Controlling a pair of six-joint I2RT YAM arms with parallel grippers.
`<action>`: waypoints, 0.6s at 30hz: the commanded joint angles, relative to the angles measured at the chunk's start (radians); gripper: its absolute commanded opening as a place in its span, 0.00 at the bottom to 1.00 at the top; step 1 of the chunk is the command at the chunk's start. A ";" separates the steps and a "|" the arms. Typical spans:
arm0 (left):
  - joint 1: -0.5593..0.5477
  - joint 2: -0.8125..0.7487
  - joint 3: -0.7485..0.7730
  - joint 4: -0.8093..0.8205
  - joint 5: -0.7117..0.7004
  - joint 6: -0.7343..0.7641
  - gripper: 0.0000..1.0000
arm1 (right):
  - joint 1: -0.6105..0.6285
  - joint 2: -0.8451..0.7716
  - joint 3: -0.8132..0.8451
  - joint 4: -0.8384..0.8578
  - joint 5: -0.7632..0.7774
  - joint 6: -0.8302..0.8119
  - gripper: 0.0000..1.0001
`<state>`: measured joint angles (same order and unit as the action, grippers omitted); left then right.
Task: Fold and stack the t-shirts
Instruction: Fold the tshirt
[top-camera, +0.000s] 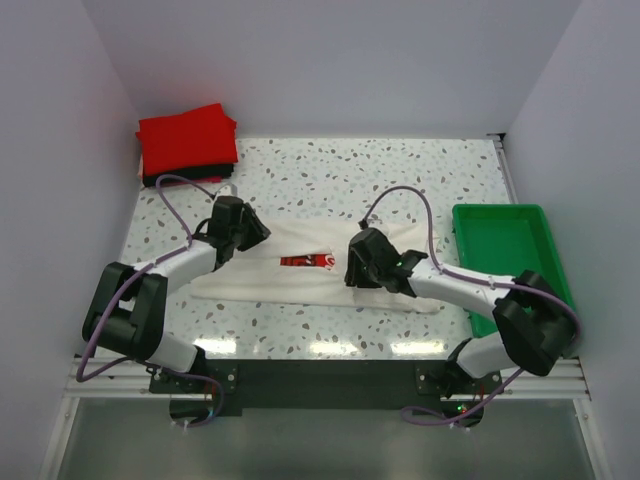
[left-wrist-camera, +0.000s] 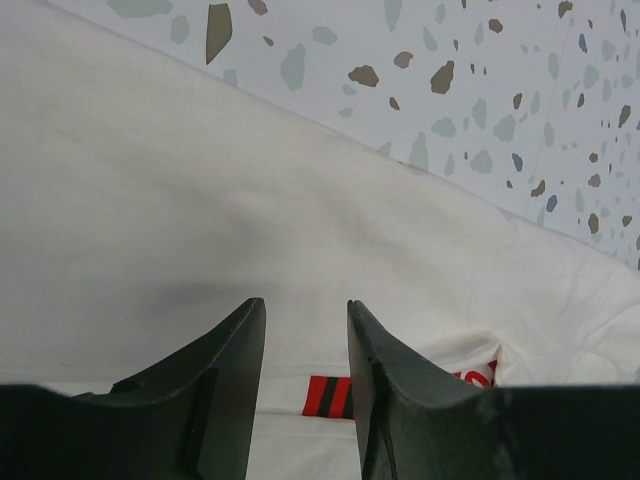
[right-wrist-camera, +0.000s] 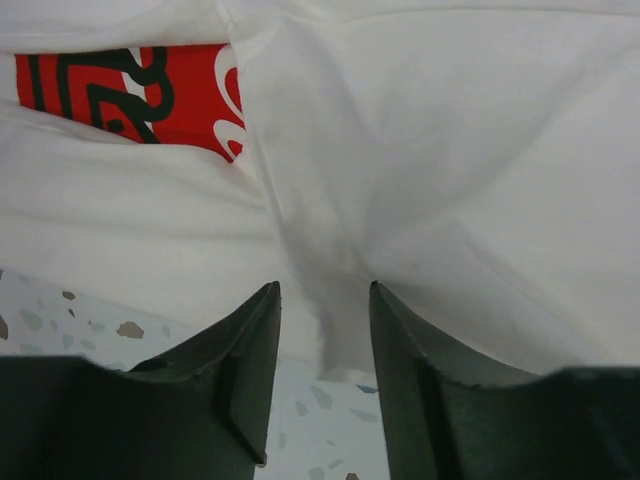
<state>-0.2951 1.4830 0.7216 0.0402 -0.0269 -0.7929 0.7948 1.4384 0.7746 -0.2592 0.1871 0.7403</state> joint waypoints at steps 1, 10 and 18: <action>-0.004 -0.020 -0.011 0.064 0.022 0.007 0.43 | 0.004 -0.081 0.058 0.009 0.034 0.001 0.48; -0.154 -0.078 -0.001 0.061 0.128 0.075 0.45 | -0.063 -0.254 0.031 -0.239 0.232 -0.024 0.52; -0.471 -0.017 0.022 0.036 0.056 0.078 0.47 | -0.276 -0.291 -0.054 -0.227 0.107 -0.104 0.52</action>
<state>-0.6949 1.4399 0.7219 0.0551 0.0490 -0.7364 0.5430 1.1767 0.7296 -0.4679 0.3149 0.6807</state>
